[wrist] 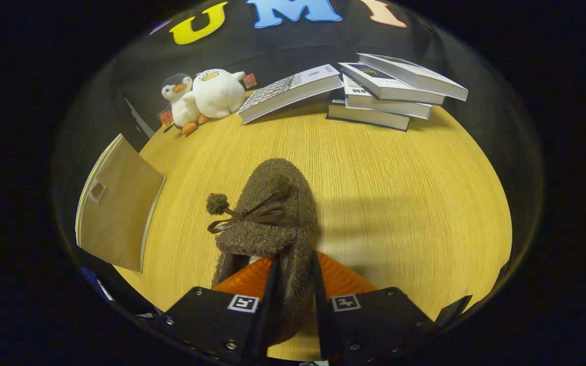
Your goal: Open the storage box then place both shoes into the box .Put the left shoe in first, then the right shoe, with the right side of both shoes facing outward in a uniform manner.
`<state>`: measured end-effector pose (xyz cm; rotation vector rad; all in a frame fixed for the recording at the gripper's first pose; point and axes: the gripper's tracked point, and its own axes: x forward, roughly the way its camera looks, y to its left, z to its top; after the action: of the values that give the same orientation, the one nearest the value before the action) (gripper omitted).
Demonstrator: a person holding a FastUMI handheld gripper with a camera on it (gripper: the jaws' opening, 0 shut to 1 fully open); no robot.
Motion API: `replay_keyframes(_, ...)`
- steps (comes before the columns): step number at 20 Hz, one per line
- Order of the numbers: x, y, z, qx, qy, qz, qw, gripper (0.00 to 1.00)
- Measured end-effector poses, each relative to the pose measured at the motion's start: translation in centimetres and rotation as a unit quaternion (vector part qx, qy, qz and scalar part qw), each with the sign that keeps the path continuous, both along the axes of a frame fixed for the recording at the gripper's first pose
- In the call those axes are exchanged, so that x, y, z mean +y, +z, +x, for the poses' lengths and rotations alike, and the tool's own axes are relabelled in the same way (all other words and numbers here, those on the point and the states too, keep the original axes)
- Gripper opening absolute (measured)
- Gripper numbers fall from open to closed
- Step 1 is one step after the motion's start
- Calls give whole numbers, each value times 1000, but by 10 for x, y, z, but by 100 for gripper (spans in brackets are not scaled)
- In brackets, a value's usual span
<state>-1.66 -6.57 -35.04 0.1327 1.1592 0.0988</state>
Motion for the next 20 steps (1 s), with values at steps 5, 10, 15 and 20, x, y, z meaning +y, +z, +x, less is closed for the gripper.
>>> replay_keyframes(5,-11,3,0,14,-73,6,997,1)
replay_keyframes(10,0,7,-5,36,-125,62,990,1)
replay_keyframes(15,14,37,-2,20,-148,73,986,1)
replay_keyframes(20,48,77,9,-1,-156,85,984,1)
